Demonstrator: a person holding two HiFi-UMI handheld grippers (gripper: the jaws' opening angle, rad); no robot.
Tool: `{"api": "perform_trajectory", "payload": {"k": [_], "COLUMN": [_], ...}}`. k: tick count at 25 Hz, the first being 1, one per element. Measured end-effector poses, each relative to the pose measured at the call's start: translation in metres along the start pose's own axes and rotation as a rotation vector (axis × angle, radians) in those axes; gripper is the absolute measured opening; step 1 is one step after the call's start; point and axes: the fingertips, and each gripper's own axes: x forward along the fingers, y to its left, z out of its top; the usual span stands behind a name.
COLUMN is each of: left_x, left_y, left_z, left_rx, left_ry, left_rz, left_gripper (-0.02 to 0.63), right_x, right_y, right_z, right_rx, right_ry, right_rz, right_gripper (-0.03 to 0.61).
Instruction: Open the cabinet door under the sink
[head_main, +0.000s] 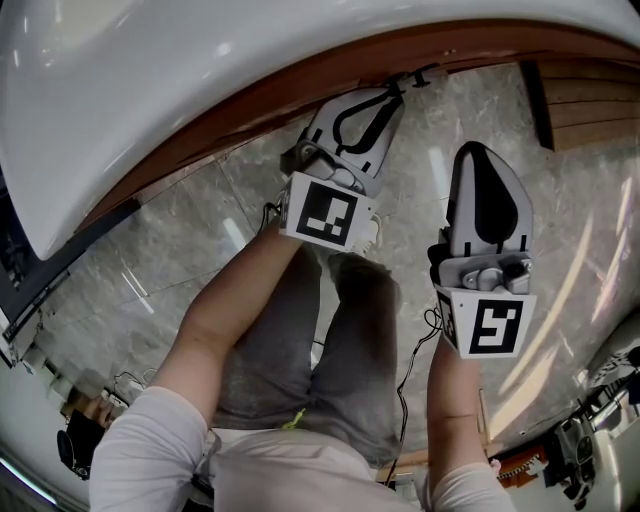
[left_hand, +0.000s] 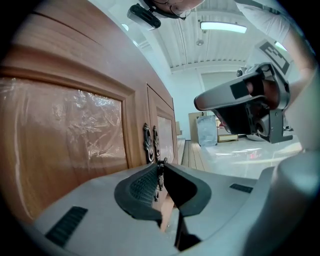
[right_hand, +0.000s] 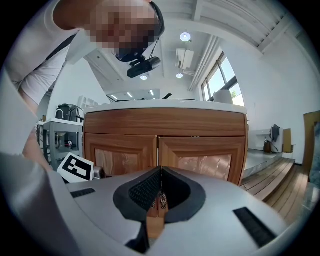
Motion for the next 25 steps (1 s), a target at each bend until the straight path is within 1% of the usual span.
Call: {"api": "perform_trajectory", "payload": {"k": [4,8,15,18,20,25], "left_x": [-0.002,-0.007,-0.018,-0.025,-0.029,-0.037], "left_y": [-0.003,-0.014,-0.031,-0.040,-0.044,-0.050], "left_z": [0.000,-0.001,-0.001,-0.003,-0.002,-0.002], "left_rx": [-0.006,-0.038,-0.021,-0.024,-0.019,-0.025], "left_ry": [0.005,0.013,0.018,0.027,0.017,0.021], "left_rz": [-0.012,-0.043,-0.104,-0.137,-0.156,-0.198], "left_gripper": [0.046,0.044,0.041,0.040,0.037,0.035], "right_x": [0.001,0.002,0.008,0.011,0.014,0.018], "right_y": [0.002,0.006,-0.003,-0.003,-0.001,0.002], "right_z": [0.001,0.004,-0.003,-0.003,-0.002,0.009], "right_rx": [0.022,0.024,0.049,0.034,0.018,-0.034], "right_ry": [-0.010,-0.010,0.010,0.012,0.014,0.013], "right_rz": [0.009,0.019,0.005,0.011,0.019,0.030], "right_gripper": [0.032,0.032,0.032,0.032,0.032,0.032]}}
